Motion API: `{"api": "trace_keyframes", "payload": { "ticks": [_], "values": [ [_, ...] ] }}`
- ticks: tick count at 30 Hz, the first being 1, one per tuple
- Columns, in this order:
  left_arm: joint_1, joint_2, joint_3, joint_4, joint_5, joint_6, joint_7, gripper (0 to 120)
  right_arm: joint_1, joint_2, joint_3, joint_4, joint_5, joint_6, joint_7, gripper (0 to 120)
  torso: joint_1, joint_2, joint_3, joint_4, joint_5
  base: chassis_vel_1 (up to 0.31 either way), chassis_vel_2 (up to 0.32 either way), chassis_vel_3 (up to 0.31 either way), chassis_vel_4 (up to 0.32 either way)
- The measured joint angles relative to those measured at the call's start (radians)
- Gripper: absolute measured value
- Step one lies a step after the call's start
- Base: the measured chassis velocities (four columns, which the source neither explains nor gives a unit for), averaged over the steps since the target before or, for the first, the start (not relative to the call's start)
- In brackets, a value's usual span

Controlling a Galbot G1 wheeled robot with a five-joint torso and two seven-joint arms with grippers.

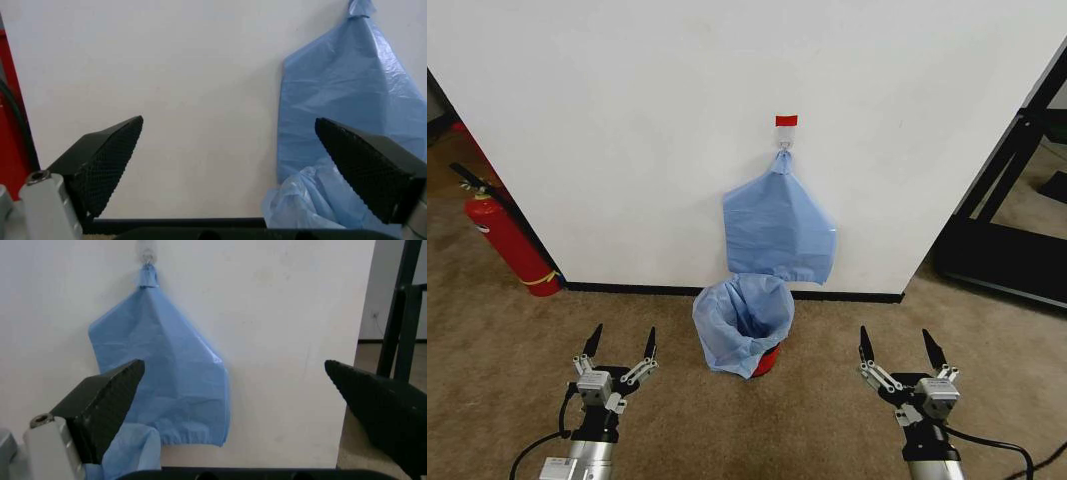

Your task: Pick up the garbage bag from the wall and place it over the trash bin.

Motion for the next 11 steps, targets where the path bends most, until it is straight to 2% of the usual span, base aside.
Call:
{"api": "trace_keyframes", "payload": {
  "ticks": [11],
  "values": [
    [0.000,0.001,0.001,0.000,-0.001,0.001,0.000,100,0.001,0.000,0.000,0.000,0.001,-0.001,0.000,100,0.000,0.000,0.000,0.0000,0.0000,0.000,0.000,0.000,0.000]
  ]
}}
